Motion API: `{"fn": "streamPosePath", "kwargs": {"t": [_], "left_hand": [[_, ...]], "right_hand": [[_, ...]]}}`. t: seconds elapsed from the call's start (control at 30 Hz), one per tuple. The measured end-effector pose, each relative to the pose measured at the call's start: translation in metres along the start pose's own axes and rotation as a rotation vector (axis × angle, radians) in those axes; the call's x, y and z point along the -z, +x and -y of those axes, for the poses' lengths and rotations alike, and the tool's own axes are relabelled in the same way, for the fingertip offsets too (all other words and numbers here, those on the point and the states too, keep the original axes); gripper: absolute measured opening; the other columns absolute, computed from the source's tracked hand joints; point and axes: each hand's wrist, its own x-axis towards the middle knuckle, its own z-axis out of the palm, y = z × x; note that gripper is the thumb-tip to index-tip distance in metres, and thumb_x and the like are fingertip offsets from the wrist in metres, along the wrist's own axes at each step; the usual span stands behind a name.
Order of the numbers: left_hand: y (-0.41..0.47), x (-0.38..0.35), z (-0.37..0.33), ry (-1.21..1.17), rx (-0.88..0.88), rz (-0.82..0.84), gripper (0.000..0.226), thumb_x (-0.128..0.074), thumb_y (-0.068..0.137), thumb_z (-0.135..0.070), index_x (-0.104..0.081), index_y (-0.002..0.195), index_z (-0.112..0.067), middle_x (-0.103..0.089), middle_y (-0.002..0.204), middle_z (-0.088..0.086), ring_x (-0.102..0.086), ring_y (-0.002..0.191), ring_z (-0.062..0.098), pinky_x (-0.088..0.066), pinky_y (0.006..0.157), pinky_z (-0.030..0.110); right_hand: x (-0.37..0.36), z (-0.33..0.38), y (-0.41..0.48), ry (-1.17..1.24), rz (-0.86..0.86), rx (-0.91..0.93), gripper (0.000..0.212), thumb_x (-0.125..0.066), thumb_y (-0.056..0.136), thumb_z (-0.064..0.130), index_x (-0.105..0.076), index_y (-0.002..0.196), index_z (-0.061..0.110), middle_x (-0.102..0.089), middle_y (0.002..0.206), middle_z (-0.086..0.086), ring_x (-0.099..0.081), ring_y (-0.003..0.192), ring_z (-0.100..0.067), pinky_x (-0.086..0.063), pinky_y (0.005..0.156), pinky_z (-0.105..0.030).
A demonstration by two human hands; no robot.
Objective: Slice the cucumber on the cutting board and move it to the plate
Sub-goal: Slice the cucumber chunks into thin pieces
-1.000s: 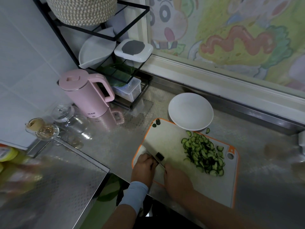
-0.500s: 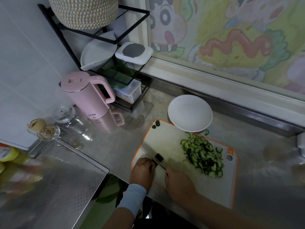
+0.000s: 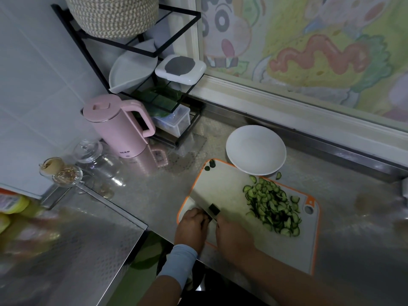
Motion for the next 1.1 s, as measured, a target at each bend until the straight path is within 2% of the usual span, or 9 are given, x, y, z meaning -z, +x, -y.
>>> {"fn": "streamPosePath", "kwargs": {"t": [0.13, 0.23, 0.37, 0.53, 0.7, 0.9, 1.1], "left_hand": [[0.0, 0.002, 0.002, -0.021, -0.011, 0.016, 0.013, -0.06, 0.088, -0.022, -0.072, 0.086, -0.018, -0.064, 0.093, 0.001, -0.057, 0.086, 0.02, -0.043, 0.073, 0.023], [0.0, 0.001, 0.001, -0.028, 0.033, 0.034, 0.017, -0.056, 0.09, -0.027, -0.07, 0.088, -0.019, -0.062, 0.095, -0.001, -0.056, 0.09, 0.017, -0.042, 0.076, 0.023], [0.0, 0.0, 0.001, -0.024, 0.038, 0.02, 0.018, -0.058, 0.089, -0.028, -0.071, 0.085, -0.018, -0.063, 0.094, -0.003, -0.055, 0.092, 0.015, -0.044, 0.078, 0.024], [0.0, 0.0, 0.001, -0.022, 0.022, -0.008, 0.018, -0.057, 0.091, -0.028, -0.071, 0.088, -0.018, -0.063, 0.095, -0.003, -0.054, 0.094, 0.015, -0.038, 0.077, 0.02], [0.0, 0.001, 0.002, -0.018, 0.011, -0.006, 0.017, -0.057, 0.09, -0.026, -0.072, 0.09, -0.018, -0.063, 0.098, -0.003, -0.055, 0.095, 0.015, -0.038, 0.079, 0.019], [-0.002, -0.001, 0.006, -0.006, -0.02, 0.005, 0.011, -0.063, 0.086, -0.02, -0.074, 0.085, -0.019, -0.064, 0.094, -0.003, -0.058, 0.09, 0.016, -0.042, 0.076, 0.021], [-0.002, -0.008, 0.012, -0.031, -0.001, -0.023, 0.013, -0.06, 0.083, -0.024, -0.071, 0.078, -0.02, -0.063, 0.086, -0.003, -0.056, 0.085, 0.019, -0.045, 0.073, 0.024]], "right_hand": [[0.009, 0.011, 0.011, -0.017, -0.014, 0.026, 0.039, -0.034, 0.099, 0.016, -0.034, 0.138, 0.012, -0.065, 0.111, -0.012, -0.062, 0.102, -0.027, -0.045, 0.077, -0.034], [0.008, 0.008, 0.007, -0.01, -0.023, 0.008, 0.037, -0.033, 0.1, 0.019, -0.036, 0.136, 0.013, -0.065, 0.107, -0.012, -0.062, 0.099, -0.028, -0.045, 0.073, -0.033], [0.0, -0.006, -0.008, -0.054, -0.039, -0.004, 0.037, -0.026, 0.103, 0.029, -0.041, 0.135, 0.02, -0.064, 0.109, -0.004, -0.062, 0.1, -0.021, -0.046, 0.081, -0.031], [0.0, -0.018, -0.028, -0.024, -0.014, -0.006, 0.03, -0.026, 0.103, 0.03, -0.046, 0.122, 0.02, -0.063, 0.113, -0.006, -0.06, 0.104, -0.025, -0.045, 0.084, -0.033], [-0.003, -0.015, -0.027, -0.003, 0.011, -0.043, 0.031, -0.026, 0.104, 0.032, -0.045, 0.126, 0.02, -0.06, 0.119, -0.004, -0.058, 0.109, -0.022, -0.044, 0.088, -0.032], [-0.003, -0.004, -0.01, -0.025, 0.062, -0.039, 0.042, -0.026, 0.104, 0.026, -0.033, 0.144, 0.017, -0.056, 0.129, -0.004, -0.055, 0.117, -0.021, -0.041, 0.095, -0.03], [0.008, 0.014, 0.005, 0.017, 0.01, -0.003, 0.039, -0.031, 0.101, 0.018, -0.034, 0.14, 0.015, -0.062, 0.118, -0.009, -0.059, 0.108, -0.025, -0.044, 0.084, -0.032]]}}
